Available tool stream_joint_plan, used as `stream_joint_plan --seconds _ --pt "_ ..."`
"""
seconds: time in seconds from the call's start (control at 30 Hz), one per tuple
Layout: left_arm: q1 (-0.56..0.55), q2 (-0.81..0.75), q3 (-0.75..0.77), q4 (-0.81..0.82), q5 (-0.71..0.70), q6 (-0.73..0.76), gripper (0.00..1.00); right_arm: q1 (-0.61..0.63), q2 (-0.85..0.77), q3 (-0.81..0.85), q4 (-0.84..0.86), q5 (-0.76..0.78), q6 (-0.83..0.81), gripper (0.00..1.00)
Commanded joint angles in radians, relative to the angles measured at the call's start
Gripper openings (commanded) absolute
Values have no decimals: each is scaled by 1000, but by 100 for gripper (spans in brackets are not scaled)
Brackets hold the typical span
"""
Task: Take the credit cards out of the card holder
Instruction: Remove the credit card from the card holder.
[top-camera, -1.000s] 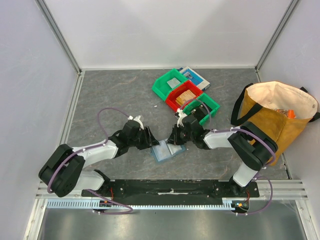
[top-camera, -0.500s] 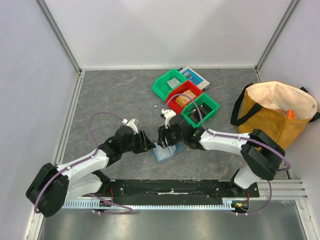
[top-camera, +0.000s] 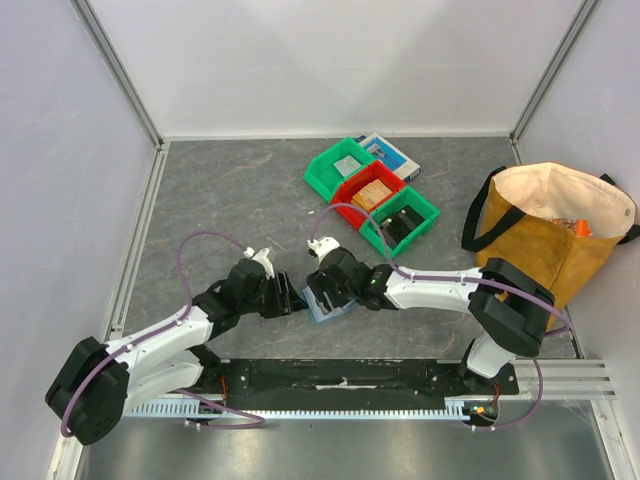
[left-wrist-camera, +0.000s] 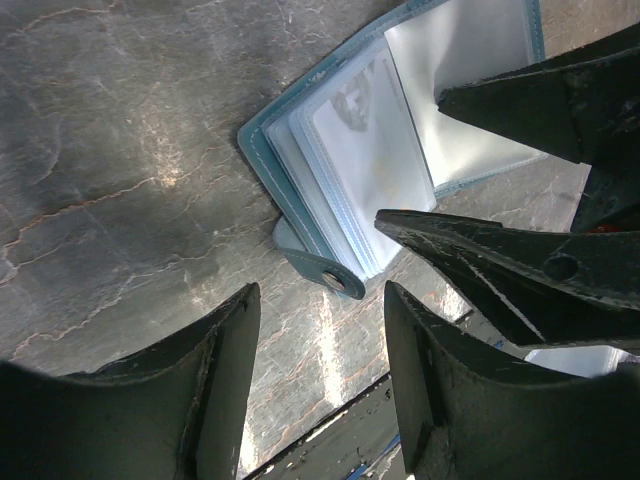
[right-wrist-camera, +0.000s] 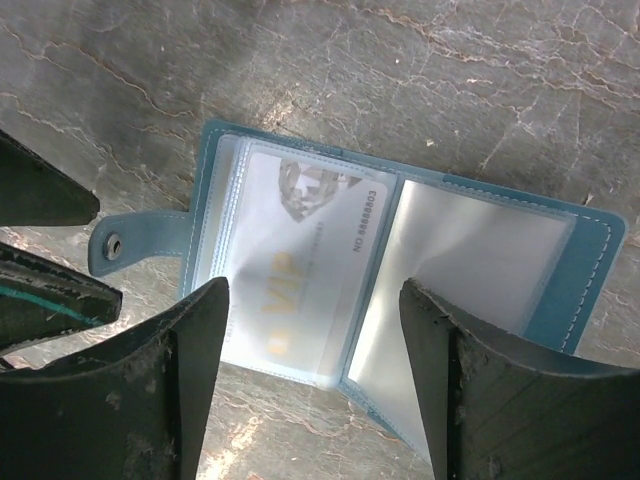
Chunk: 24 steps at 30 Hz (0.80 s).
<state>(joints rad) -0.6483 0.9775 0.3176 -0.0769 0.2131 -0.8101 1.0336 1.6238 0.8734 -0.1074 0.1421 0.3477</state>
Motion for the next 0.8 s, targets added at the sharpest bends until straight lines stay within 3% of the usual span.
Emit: stream_joint_plan --seconds 0.0,0.17,0.27,0.37,0.6,0.77 --pt "-14 1 17 32 16 26 60 17 21 45 -11 47 -15 78" --pt "-22 38 37 34 -14 34 61 23 27 50 -9 40 -10 86" --pt "-27 70 34 43 -26 37 56 26 34 55 -9 36 -12 86" --pt "-31 81 20 60 -37 31 44 26 44 56 -9 48 -10 86" --pt "-31 75 6 58 -52 31 5 28 53 62 -26 82 -7 83" --pt "-30 69 5 32 -57 40 2 28 16 72 -74 138 -15 75"
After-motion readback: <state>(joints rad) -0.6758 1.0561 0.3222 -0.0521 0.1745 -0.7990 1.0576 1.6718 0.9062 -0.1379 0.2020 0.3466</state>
